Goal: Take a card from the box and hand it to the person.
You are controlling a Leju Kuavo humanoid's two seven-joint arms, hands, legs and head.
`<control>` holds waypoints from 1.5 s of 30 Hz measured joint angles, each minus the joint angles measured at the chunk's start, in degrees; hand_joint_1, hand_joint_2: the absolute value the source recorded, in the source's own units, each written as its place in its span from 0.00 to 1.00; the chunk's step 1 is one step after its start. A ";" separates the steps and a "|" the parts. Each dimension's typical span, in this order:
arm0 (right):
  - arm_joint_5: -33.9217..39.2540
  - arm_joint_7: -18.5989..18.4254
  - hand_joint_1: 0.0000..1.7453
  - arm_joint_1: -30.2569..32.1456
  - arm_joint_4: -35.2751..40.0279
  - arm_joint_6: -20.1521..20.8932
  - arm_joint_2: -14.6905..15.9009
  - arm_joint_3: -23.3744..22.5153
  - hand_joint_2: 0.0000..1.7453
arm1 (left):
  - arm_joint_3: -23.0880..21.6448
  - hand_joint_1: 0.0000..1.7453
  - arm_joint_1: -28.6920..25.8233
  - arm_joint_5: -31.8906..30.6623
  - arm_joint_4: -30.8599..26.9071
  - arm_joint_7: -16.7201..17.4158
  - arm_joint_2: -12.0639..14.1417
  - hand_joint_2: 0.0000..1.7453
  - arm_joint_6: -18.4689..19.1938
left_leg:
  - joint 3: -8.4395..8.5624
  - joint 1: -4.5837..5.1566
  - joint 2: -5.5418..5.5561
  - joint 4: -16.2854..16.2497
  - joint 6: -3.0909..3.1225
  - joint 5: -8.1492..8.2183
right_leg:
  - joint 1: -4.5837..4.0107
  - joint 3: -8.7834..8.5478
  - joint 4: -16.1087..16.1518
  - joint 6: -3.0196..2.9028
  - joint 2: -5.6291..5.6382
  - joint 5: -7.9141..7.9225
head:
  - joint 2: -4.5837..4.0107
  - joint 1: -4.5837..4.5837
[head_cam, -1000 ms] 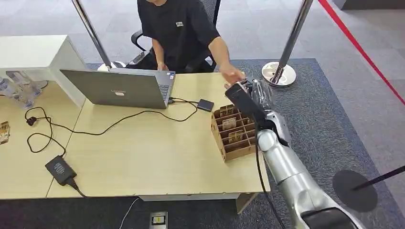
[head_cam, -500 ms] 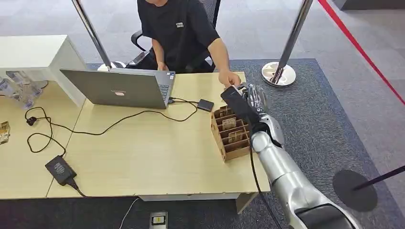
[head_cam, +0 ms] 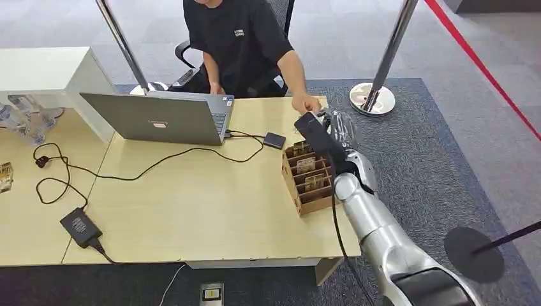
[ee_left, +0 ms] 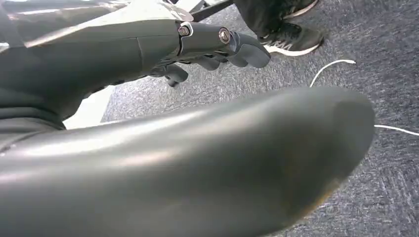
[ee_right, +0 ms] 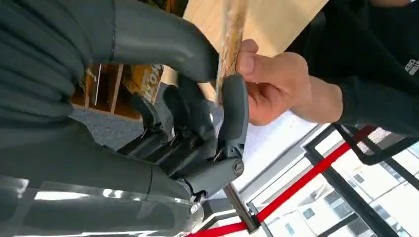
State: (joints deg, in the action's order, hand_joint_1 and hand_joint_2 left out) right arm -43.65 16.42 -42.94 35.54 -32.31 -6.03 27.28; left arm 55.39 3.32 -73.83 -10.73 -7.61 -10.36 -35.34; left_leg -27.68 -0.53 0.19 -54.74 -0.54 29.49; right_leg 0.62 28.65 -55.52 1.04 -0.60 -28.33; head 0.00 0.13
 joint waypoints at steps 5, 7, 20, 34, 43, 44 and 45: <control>-0.09 0.41 0.00 -0.20 -0.26 -1.35 -0.35 -0.22 0.00 | 0.00 0.00 0.00 -0.02 0.00 0.00 0.00 0.00 0.00 | 0.00 0.00 0.01 0.00 0.00 0.00 | 0.00 0.00 0.00 0.00 0.00 0.00 | 0.00 0.00; -0.70 0.35 0.00 -0.21 -0.31 -2.76 -0.41 -0.33 0.00 | 0.00 0.00 -0.01 -0.04 0.02 0.00 0.00 0.00 0.00 | 0.00 0.00 0.01 0.00 0.00 0.00 | 0.00 0.00 0.00 0.00 0.00 0.00 | -0.02 0.00; -25.98 -6.84 0.00 7.28 9.69 -7.56 1.59 -10.01 0.00 | 0.02 0.00 -0.15 0.26 0.04 0.18 -0.02 0.00 0.00 | -0.04 0.01 0.07 -0.01 0.01 0.01 | 0.00 0.04 0.04 0.00 0.00 0.00 | -0.02 0.00; -15.02 7.87 0.00 30.41 36.59 -7.76 0.29 -48.98 0.00 | 0.46 0.00 -0.66 1.84 0.07 0.88 -0.96 0.00 -0.15 | -0.11 -0.02 0.10 0.00 0.02 0.07 | 0.03 0.12 0.09 -0.01 -0.01 -0.06 | -0.02 0.00; 15.29 7.01 0.00 40.20 29.92 -5.58 2.66 -64.99 0.00 | 1.60 0.00 -0.57 2.62 0.07 0.31 -1.44 0.00 -0.17 | -0.06 -0.01 0.03 0.01 0.03 0.11 | 0.03 0.10 0.11 -0.02 0.00 -0.07 | -0.02 -0.02; 16.58 7.79 0.00 40.19 26.75 -4.81 3.40 -66.73 0.00 | 1.64 0.00 -0.58 2.62 0.07 0.31 -1.46 0.00 -0.17 | -0.05 -0.01 0.02 0.01 0.03 0.11 | 0.02 0.11 0.11 -0.02 0.00 -0.06 | -0.02 0.02; 17.01 7.89 0.00 40.16 23.35 -4.41 4.27 -68.42 0.00 | 1.66 0.00 -0.54 2.67 0.07 0.31 -1.51 0.00 -0.17 | -0.05 0.00 0.03 0.01 0.03 0.11 | 0.02 0.07 0.11 -0.02 0.00 -0.07 | 0.00 -0.02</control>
State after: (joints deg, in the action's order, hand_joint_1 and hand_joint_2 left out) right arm -26.64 24.30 -2.77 58.89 -36.72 -1.77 -41.14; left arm 57.05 2.78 -71.17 -10.67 -7.30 -11.87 -35.52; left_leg -27.73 -0.53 0.21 -54.72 -0.51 29.60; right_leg 0.63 28.72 -55.41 1.02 -0.60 -28.40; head 0.00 0.11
